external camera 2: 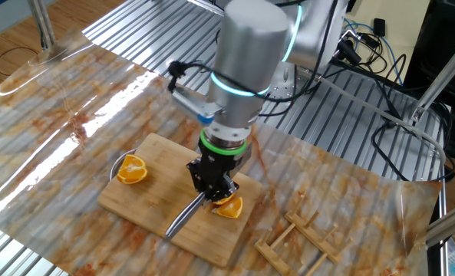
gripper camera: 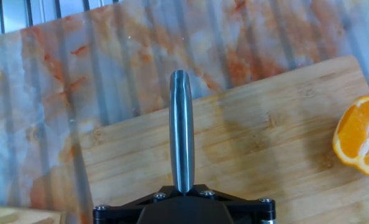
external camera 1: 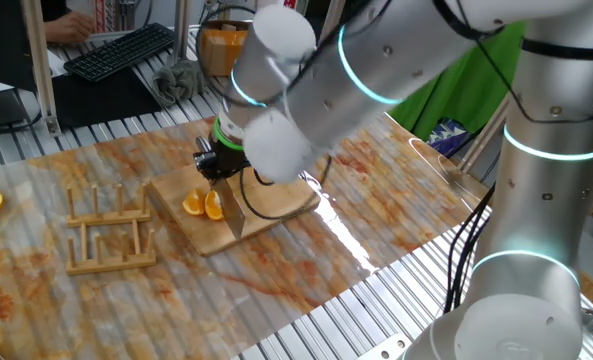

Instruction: Chop the orange

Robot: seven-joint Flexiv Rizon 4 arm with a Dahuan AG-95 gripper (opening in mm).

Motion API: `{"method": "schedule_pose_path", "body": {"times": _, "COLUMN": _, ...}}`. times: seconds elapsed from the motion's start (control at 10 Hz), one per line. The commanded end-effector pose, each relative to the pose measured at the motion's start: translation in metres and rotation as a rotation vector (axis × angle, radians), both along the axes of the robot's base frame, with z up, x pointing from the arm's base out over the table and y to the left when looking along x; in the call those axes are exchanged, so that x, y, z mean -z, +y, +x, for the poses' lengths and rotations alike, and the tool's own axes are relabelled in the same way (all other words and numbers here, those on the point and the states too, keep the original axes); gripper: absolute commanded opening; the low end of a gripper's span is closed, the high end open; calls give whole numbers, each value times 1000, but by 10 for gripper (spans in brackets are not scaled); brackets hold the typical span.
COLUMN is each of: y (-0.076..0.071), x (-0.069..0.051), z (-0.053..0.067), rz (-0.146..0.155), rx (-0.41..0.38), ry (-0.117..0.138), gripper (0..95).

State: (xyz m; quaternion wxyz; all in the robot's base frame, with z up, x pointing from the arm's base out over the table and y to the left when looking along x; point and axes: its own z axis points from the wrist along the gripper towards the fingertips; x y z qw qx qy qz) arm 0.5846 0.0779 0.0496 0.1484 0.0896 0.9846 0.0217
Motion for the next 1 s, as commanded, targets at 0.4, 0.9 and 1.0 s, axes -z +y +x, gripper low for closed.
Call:
{"method": "schedule_pose_path", "body": {"times": 0.4, "y": -5, "x": -6, "z": 1, "rz": -29, "rx": 25, "ry": -105, "gripper": 0}}
{"method": "schedule_pose_path", "body": {"times": 0.9, "y": -4, "x": 6, "z": 8, "rz": -17, "rx": 19, "ry": -50, "gripper": 0}}
{"method": "schedule_pose_path", "body": {"times": 1.0, "y": -4, "x": 7, "z": 9, "rz": -20, "rx": 17, "ry": -47, "gripper": 0}}
